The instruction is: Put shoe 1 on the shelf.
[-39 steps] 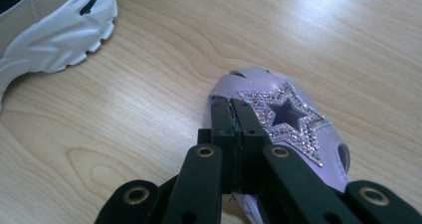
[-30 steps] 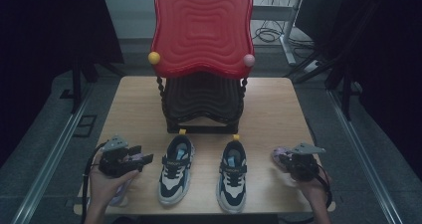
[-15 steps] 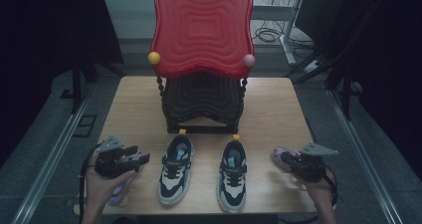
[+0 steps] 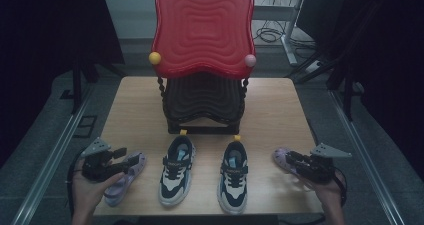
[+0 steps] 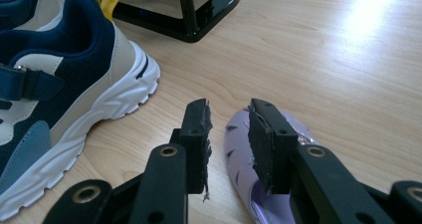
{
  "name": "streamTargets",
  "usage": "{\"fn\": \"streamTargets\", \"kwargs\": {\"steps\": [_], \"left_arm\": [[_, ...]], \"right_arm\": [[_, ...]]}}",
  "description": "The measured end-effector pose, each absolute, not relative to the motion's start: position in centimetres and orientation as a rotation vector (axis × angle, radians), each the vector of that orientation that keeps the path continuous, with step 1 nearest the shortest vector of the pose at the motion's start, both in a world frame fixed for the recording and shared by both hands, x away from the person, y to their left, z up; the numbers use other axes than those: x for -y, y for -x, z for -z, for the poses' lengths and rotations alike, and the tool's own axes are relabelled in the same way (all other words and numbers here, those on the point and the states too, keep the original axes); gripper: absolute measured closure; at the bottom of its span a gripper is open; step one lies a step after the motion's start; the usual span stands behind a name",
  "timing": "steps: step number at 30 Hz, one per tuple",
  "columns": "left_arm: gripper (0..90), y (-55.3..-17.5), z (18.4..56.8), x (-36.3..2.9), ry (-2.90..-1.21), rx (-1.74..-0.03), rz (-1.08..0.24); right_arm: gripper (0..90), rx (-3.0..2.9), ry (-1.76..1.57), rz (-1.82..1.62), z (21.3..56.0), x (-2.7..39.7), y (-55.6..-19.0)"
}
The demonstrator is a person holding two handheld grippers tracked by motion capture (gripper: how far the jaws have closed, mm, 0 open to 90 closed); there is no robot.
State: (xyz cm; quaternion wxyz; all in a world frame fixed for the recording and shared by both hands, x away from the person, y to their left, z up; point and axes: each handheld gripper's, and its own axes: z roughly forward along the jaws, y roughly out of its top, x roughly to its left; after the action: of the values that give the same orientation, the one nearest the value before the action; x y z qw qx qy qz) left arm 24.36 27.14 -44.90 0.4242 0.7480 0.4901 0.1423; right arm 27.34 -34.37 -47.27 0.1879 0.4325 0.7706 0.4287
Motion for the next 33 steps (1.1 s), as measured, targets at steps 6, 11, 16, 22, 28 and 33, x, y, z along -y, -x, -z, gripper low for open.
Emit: {"fn": "streamTargets", "kwargs": {"steps": [6,11,16,22,28,33], "left_arm": [[38.8,-24.2,45.1,-28.6,-1.852,-1.273,-0.357],[38.9,-23.7,45.3,-28.7,-1.861,-1.283,-0.344],[39.0,-22.9,45.1,-28.5,-1.875,-1.279,-0.335],[40.9,-21.1,46.4,-28.7,-1.892,-1.300,-0.309],[44.2,-20.1,47.0,-29.0,-1.898,-1.323,-0.320],[46.1,-19.1,47.2,-28.9,-1.902,-1.324,-0.332]], "right_arm": [[66.9,-2.151,-1.239,-1.208,47.5,35.0,-27.2],[65.8,-2.135,-1.253,-1.211,47.5,35.3,-27.0],[65.1,-2.121,-1.261,-1.215,47.2,35.7,-26.7],[64.6,-2.093,-1.275,-1.219,46.9,36.2,-26.4],[63.6,-2.089,-1.285,-1.210,46.9,36.3,-26.5],[63.3,-2.088,-1.295,-1.207,47.1,36.4,-26.5]]}}
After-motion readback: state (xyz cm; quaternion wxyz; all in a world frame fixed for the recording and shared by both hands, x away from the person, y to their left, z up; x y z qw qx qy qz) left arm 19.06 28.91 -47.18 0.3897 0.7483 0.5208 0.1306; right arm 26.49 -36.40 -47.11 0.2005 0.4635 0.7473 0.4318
